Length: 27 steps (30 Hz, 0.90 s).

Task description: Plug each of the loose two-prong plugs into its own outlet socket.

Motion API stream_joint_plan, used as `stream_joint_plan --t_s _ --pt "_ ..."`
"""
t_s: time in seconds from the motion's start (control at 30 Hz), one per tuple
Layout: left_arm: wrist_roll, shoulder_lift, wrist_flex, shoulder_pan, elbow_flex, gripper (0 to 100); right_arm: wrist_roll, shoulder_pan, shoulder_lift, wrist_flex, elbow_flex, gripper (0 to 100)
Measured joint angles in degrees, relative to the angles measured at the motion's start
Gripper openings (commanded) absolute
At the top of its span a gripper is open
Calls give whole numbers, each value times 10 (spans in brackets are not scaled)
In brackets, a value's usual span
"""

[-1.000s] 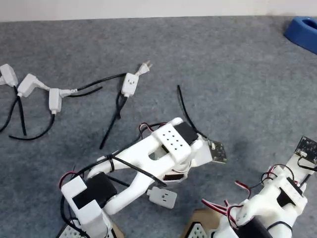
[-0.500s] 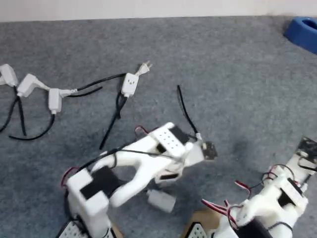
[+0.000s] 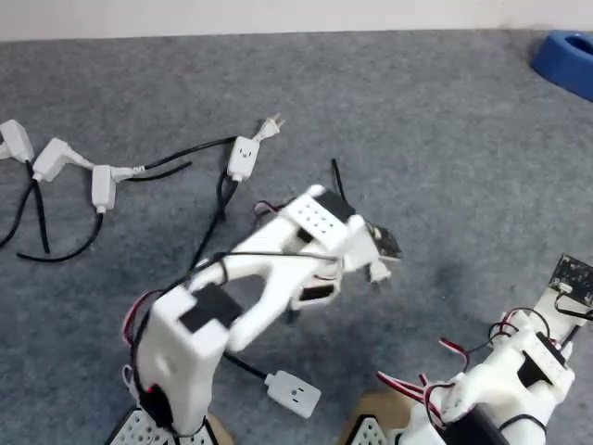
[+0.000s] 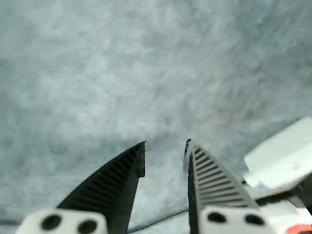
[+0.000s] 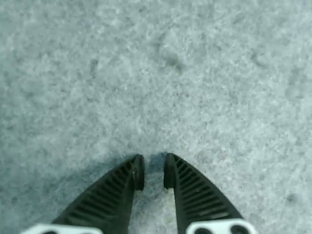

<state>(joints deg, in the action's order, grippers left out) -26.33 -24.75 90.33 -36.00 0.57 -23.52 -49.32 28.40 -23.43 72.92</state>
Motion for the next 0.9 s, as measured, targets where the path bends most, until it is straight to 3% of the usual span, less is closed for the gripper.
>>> stream_joint_plan --t_s 0.3,0.47,0.67,0.9 --pt "0 235 0 -77 169 274 -4 -7 0 0 0 91" --pt "0 339 0 -141 290 255 -4 -7 0 0 0 91" --pt "-26 394 -44 -174 406 252 -4 -7 0 0 0 91" --pt "-29 398 -135 -174 451 252 -4 -7 0 0 0 91"
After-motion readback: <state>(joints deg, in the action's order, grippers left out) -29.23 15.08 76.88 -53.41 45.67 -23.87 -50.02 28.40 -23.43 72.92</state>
